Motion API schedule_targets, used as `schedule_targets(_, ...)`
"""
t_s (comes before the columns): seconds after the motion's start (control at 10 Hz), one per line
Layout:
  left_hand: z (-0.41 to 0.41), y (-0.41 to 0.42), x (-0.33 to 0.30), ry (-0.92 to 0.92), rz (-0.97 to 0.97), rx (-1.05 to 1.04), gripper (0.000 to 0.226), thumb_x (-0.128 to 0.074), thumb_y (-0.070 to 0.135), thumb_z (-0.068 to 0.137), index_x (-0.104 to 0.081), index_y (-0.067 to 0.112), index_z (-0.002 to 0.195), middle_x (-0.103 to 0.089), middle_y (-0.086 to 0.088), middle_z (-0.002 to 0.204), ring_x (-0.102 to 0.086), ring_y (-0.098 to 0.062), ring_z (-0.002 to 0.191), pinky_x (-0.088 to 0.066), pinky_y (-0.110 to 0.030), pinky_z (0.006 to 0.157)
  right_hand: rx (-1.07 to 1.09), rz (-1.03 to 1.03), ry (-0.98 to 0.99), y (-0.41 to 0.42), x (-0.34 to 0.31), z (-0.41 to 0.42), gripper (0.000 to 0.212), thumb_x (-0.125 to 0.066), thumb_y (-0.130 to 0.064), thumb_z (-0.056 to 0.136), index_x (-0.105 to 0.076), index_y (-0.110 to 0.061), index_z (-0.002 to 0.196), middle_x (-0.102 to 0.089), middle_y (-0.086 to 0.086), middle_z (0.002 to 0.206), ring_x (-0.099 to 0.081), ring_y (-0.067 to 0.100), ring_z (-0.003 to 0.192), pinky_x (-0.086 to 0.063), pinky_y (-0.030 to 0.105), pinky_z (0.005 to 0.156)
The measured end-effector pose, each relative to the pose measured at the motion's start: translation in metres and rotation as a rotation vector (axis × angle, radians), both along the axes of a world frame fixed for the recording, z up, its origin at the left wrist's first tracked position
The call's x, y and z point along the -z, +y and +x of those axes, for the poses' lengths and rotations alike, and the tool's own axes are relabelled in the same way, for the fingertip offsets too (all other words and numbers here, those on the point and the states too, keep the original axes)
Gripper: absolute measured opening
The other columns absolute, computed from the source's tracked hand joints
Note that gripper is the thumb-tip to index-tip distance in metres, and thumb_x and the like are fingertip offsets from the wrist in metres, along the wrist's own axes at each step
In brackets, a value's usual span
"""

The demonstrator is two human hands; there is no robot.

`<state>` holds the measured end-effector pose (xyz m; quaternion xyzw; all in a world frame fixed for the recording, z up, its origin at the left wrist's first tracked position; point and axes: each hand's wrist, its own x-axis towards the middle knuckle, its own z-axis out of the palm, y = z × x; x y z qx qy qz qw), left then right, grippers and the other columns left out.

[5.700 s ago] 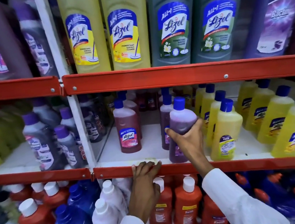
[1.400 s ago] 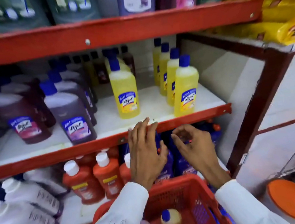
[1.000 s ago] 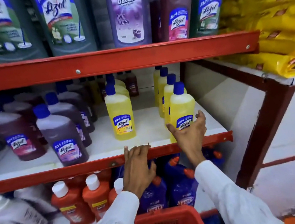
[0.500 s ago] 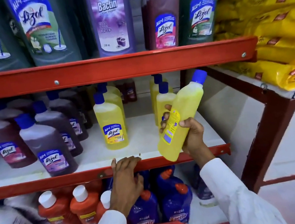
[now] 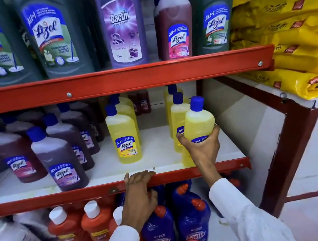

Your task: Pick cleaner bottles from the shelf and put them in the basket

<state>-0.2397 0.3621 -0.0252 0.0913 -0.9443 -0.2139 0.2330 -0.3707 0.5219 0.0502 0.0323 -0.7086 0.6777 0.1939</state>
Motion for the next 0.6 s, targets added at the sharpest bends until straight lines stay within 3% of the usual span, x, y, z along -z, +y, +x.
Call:
schedule_targets(0.3, 0.0, 0.003, -0.003, 0.004, 0.008, -0.017, 0.058, -0.068, 0.011, 0.068, -0.06, 0.025, 0.123, -0.065, -0.001, 0.126, -0.053, -0.018, 0.121, -0.01, -0.045, 0.122, -0.024, 0.081, 0.044, -0.012, 0.008, -0.001, 0.091, -0.094, -0.035, 0.054, -0.041, -0.014, 0.126, -0.049, -0.005, 0.111, -0.051, 0.013, 0.098, -0.046, 0.025, 0.077)
schedule_targets(0.5, 0.001, 0.002, -0.004, -0.032, -0.011, -0.03, 0.057, -0.066, 0.016, 0.071, -0.057, 0.027, 0.126, -0.063, -0.001, 0.13, -0.051, -0.019, 0.123, -0.01, -0.043, 0.122, -0.058, 0.121, 0.044, -0.011, 0.011, -0.004, 0.096, -0.093, -0.04, 0.054, -0.038, -0.015, 0.129, -0.048, -0.004, 0.114, -0.053, 0.018, 0.105, -0.05, 0.029, 0.081)
schedule_targets(0.6, 0.005, 0.013, -0.021, -0.022, -0.119, -0.06, 0.057, -0.061, 0.024, 0.076, -0.051, 0.027, 0.132, -0.055, -0.005, 0.141, -0.044, -0.026, 0.131, -0.023, -0.049, 0.12, -0.116, 0.139, 0.021, -0.002, 0.016, -0.001, 0.11, -0.092, -0.049, 0.05, -0.033, -0.019, 0.137, -0.05, 0.002, 0.128, -0.054, 0.025, 0.119, -0.054, 0.038, 0.091)
